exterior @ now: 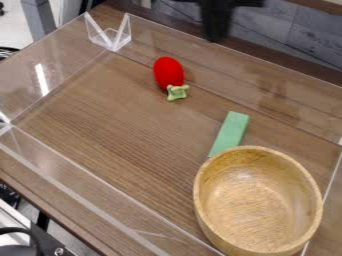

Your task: Move the red fruit to the left

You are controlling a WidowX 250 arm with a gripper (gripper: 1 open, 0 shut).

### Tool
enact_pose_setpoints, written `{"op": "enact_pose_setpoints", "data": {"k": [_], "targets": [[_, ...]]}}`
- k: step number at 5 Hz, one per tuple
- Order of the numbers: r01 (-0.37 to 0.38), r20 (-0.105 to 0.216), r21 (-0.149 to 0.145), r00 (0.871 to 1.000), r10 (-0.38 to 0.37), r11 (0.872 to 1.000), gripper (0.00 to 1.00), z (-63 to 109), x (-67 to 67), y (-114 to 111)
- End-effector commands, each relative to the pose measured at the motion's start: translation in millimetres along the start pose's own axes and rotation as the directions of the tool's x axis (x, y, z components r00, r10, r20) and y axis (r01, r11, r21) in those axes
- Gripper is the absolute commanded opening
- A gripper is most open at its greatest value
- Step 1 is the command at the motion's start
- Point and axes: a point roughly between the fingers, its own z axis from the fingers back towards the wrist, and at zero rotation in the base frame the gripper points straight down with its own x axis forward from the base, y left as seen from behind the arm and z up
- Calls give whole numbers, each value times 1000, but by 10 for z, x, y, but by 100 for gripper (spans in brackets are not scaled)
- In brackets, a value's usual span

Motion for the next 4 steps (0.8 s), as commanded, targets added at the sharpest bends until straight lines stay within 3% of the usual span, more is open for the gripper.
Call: {"op": "enact_pose_setpoints", "data": {"k": [1, 2, 3, 4], "targets": [[17, 84, -3, 996, -17, 1000, 0, 221, -99, -43], [39, 71, 1, 997, -39, 999, 100, 173, -150, -62], [50, 67, 4, 996, -50, 999, 0, 171, -135, -26], [59, 65, 6, 996, -59, 998, 0, 177, -115, 8]]}}
